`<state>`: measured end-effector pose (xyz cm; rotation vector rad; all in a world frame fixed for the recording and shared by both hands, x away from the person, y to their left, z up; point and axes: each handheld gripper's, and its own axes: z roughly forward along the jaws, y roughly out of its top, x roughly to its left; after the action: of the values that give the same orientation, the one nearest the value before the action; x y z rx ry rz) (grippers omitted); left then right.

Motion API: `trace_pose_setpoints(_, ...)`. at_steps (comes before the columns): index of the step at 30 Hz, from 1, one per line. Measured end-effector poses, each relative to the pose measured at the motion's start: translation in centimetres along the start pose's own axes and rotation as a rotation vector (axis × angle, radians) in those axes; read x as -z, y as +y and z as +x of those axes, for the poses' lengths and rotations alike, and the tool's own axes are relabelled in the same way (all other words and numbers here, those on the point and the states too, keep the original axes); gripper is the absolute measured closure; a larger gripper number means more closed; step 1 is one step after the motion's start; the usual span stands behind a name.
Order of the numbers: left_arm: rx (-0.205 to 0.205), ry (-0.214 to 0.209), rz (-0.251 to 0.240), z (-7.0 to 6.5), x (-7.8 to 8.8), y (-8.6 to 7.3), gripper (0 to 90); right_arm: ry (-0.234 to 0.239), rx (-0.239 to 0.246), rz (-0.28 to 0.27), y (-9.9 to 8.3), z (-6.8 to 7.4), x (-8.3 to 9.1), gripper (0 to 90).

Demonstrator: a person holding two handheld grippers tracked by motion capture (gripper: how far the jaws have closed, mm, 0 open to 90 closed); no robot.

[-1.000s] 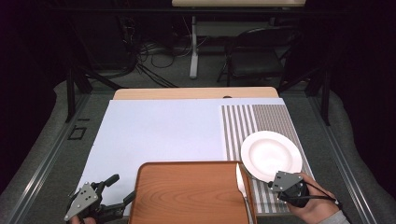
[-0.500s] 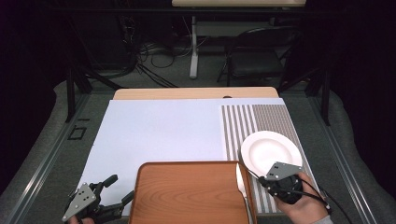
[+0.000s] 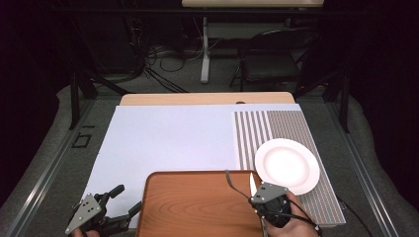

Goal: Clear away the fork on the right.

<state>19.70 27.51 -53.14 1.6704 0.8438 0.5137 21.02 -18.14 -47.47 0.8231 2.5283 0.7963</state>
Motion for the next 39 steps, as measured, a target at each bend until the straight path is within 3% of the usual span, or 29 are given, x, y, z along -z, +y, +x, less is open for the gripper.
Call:
trace_pose_setpoints(8, -0.003, -0.010, -0.007, 0.1, 0.0, 0.1, 15.8, 0.048, 0.015, 0.065, 0.5, 2.0, -1.0, 87.8)
trace_pose_setpoints(15, 0.002, -0.015, -0.010, 0.1, -0.1, 0.2, 15.8, 0.101, -0.011, 0.127, 0.4, 3.2, -2.8, 87.7)
trace_pose_setpoints(20, -0.004, -0.017, -0.010, 0.0, 0.0, 0.2, 15.8, 0.107, -0.033, 0.190, -0.1, 3.1, -4.0, 87.7)
trace_pose_setpoints(25, 0.010, -0.015, -0.012, 0.1, 0.0, 0.1, 15.8, 0.117, -0.071, 0.213, -0.5, 2.8, -4.9, 87.5)
trace_pose_setpoints(33, 0.003, -0.014, -0.012, 0.1, 0.0, 0.2, 15.8, 0.149, -0.084, 0.227, -1.0, 2.6, -5.5, 85.9)
trace_pose_setpoints(35, -0.001, -0.012, -0.010, 0.1, 0.1, 0.2, 15.8, 0.137, -0.081, 0.204, -0.8, 2.5, -5.4, 79.7)
trace_pose_setpoints(39, -0.005, -0.003, -0.016, 0.0, 0.5, 0.1, 15.8, 0.135, -0.064, 0.152, 0.2, 2.5, -5.1, 76.6)
